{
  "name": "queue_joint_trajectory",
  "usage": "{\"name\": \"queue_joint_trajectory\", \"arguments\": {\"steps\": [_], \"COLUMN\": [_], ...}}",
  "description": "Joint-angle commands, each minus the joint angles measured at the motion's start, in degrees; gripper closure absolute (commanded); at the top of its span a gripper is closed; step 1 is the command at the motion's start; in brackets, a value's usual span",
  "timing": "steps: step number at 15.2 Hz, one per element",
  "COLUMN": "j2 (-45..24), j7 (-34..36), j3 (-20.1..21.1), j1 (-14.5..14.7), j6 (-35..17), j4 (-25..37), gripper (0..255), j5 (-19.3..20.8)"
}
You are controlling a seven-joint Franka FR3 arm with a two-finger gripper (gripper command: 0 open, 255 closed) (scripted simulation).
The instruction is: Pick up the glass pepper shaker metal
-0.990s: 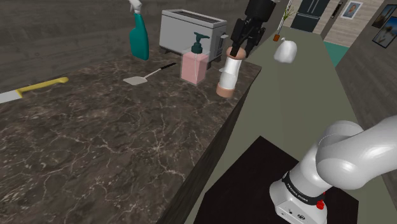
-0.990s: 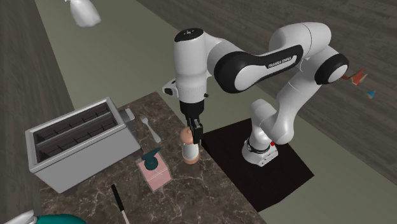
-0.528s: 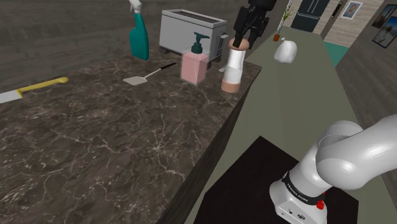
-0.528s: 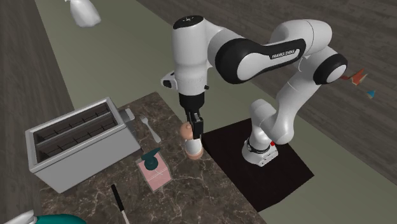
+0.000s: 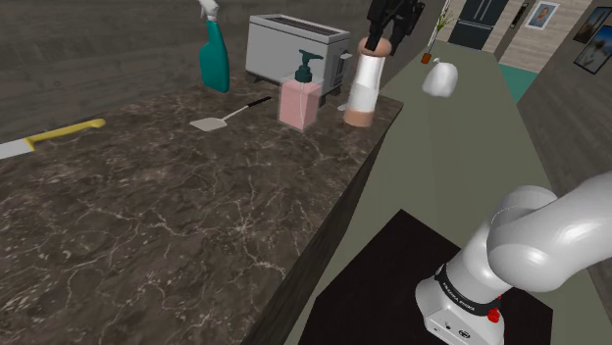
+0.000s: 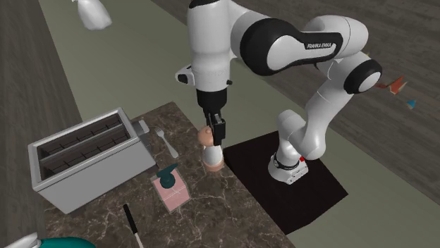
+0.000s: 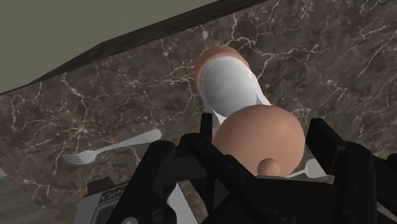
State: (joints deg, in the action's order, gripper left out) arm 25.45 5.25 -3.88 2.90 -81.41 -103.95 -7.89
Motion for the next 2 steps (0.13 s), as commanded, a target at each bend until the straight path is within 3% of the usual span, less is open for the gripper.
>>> {"name": "queue_joint_trajectory", "arguments": {"steps": [1,2], "j2": [-0.5,-0.5], "j7": [0.2,0.2], "j3": [0.0,0.0], "j1": [0.1,0.1], "j6": [0.9,0.9], "j4": [1.4,1.4], "gripper": [255,255], "j5": [-0.1,-0.1]}}
